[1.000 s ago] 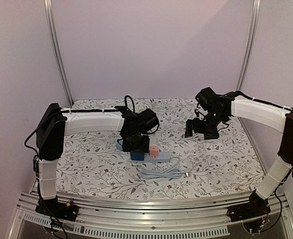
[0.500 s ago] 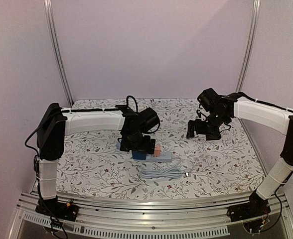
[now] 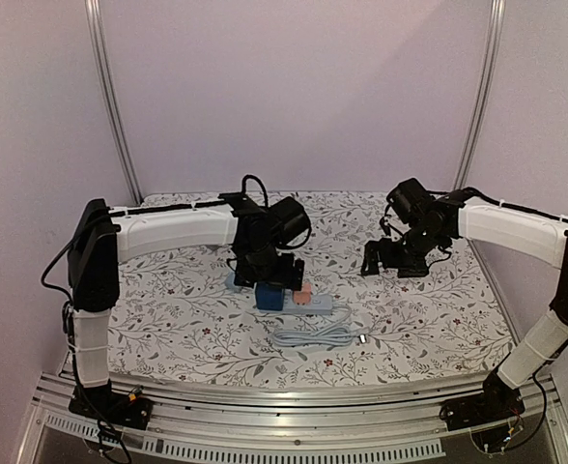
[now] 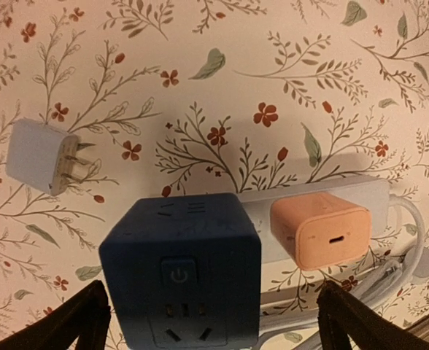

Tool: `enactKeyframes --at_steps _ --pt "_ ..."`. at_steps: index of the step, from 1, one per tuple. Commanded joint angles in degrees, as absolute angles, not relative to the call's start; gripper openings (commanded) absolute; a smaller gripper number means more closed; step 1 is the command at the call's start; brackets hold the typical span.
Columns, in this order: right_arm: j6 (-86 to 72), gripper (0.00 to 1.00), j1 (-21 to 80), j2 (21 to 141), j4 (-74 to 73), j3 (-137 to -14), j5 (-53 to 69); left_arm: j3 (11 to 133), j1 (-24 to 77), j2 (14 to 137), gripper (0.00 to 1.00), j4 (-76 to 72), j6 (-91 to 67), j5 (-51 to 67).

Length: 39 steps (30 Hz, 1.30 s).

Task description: Insert the plug

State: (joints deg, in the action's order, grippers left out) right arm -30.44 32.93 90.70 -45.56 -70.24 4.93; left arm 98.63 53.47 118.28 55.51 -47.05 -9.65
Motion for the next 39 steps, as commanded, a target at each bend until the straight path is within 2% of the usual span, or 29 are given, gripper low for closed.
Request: enactKeyframes --at_steps 1,24,39 --pt "-26.1 0.99 32.7 89.1 -42.4 -68.7 9.1 100.1 53.3 112.2 0.99 59.1 -47.1 -11.8" --pt "-23.9 0.99 42.1 100.2 -39.8 -69.4 13.3 80.2 48.0 80.5 1.0 60.6 -50.3 -32.3" --pt "-27.3 0.98 44.1 103.7 -39.9 -65.8 12.0 66.9 45.1 65.8 0.99 51.4 -46.5 -34.7"
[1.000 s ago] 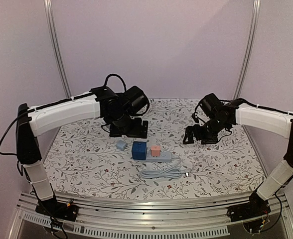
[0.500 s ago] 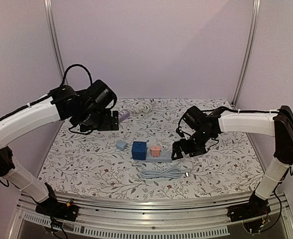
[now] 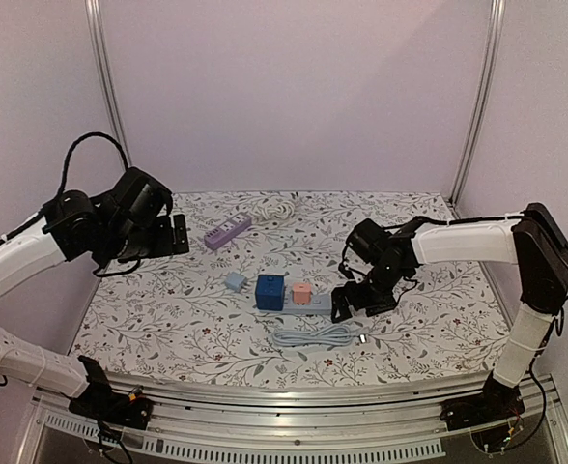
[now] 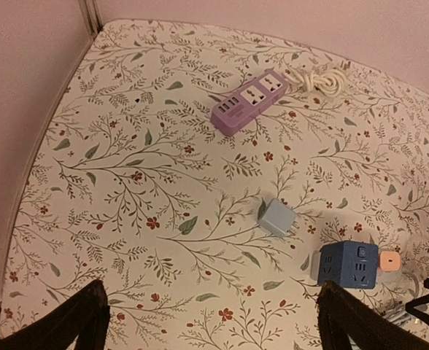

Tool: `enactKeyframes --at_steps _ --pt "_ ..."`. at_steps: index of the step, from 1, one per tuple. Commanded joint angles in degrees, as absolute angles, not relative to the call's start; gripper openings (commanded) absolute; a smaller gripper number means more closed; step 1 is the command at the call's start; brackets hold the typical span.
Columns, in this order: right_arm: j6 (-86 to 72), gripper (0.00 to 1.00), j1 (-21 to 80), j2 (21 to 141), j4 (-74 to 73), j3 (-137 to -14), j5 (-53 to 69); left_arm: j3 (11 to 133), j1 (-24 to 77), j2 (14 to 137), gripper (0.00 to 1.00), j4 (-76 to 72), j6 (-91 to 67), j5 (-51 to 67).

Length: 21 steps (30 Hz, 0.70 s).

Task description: Insert the plug

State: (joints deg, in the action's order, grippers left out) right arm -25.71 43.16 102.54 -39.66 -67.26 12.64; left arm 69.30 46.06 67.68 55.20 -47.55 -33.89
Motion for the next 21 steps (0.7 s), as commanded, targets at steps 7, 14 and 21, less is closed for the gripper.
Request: enactKeyframes --at_steps 7,14,21 --pt "-27.3 0.92 44.2 105.3 -39.8 -67.8 11.4 63.6 45.1 62.9 0.99 49.4 -47.4 -32.5" --pt "-27.1 0.79 44.3 109.0 -40.7 -71.9 11.3 61.7 45.0 59.9 0.98 48.1 -49.0 -31.8" --pt "-26.8 0.41 44.1 111.6 -43.3 -75.5 9.3 59.2 45.0 57.9 0.95 48.0 -50.6 -30.7"
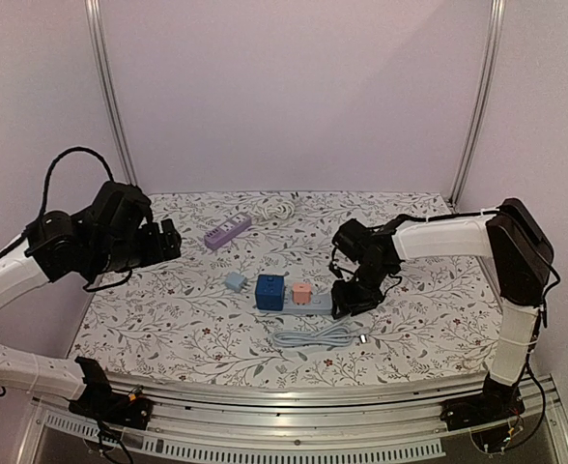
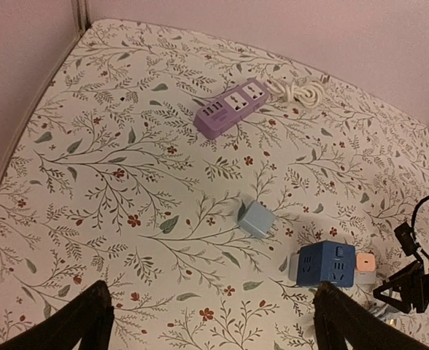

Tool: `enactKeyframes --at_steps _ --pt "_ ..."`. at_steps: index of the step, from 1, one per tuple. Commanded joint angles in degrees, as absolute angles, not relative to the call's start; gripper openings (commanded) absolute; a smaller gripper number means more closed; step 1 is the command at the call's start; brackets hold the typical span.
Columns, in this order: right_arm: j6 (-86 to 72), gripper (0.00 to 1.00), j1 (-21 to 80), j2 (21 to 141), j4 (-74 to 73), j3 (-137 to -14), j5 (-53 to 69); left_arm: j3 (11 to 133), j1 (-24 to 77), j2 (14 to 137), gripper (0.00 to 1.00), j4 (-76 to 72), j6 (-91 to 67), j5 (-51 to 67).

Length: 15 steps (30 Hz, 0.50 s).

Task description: Insert the plug

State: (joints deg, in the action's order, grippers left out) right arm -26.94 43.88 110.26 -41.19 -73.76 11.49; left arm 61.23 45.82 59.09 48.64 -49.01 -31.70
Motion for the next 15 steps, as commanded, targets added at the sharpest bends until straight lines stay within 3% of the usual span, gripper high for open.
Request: enactKeyframes --at_steps 1,5,15 --pt "-26.9 0.37 44.1 111.6 -43.6 -75.5 8.9 58.8 45.0 57.6 0.94 48.0 -51.0 -30.5" --pt "-27.5 0.22 43.9 111.5 -44.8 -75.5 6.5 57.2 45.0 55.8 0.93 47.6 -51.7 -30.1" --pt "-27.3 0.0 35.6 107.0 -46.8 -73.0 3.2 57.8 45.0 57.2 0.9 45.5 -49.1 -25.8"
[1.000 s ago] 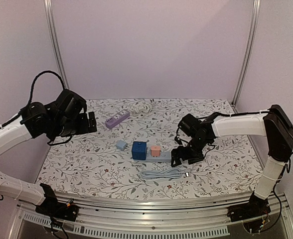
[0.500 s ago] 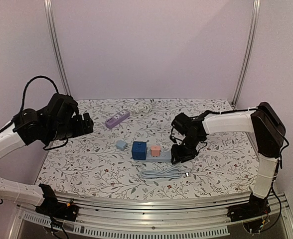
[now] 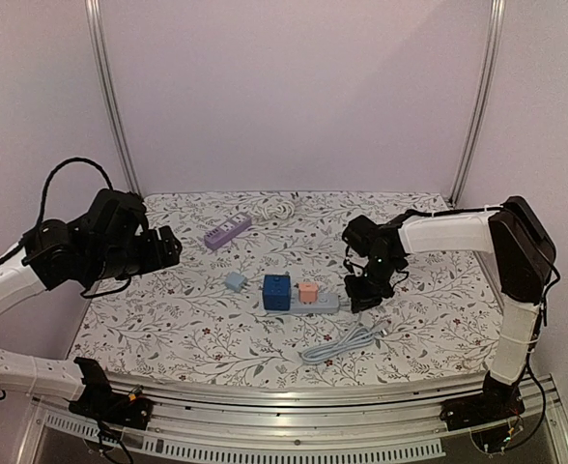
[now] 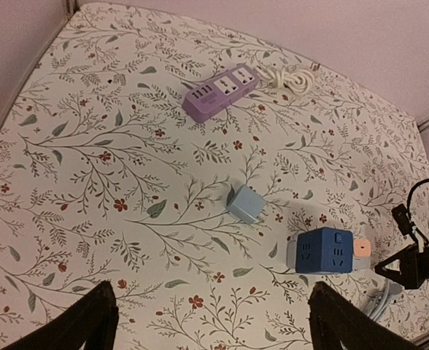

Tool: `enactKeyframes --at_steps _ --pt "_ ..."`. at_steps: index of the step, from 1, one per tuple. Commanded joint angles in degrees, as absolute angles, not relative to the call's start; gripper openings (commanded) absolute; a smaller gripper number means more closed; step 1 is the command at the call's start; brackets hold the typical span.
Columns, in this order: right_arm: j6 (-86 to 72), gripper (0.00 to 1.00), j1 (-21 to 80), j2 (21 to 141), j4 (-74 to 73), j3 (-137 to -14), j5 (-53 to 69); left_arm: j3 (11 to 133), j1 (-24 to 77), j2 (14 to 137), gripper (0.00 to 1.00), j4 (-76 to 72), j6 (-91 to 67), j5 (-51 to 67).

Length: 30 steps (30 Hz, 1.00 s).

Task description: Insert the plug

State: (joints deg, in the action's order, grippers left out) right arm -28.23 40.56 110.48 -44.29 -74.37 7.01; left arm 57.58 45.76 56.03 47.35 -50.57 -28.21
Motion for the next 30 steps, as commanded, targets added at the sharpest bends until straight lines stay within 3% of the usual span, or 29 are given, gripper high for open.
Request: enactKeyframes --at_steps 1,13,24,27,30 --pt "-26.3 0.0 34.4 106.3 -47.1 -72.8 2.6 58.1 45.0 57.6 0.9 45.4 -48.9 -25.7" --pt "-20.8 0.0 15.1 104.0 -48.5 -71.8 0.6 62.2 45.0 65.5 0.88 44.3 -45.0 -20.9" --pt "-19.7 0.03 5.5 105.4 -47.3 -69.9 2.2 65.3 45.1 74.3 0.87 48.6 -41.8 -18.7" --pt "-19.6 0.1 5.2 105.8 -47.2 -70.1 3.6 65.6 45.3 76.6 0.87 49.7 -40.9 -17.8" --pt "-19.8 0.27 5.2 106.0 -47.3 -70.1 3.9 65.7 45.4 78.3 0.87 50.3 -39.8 -17.6"
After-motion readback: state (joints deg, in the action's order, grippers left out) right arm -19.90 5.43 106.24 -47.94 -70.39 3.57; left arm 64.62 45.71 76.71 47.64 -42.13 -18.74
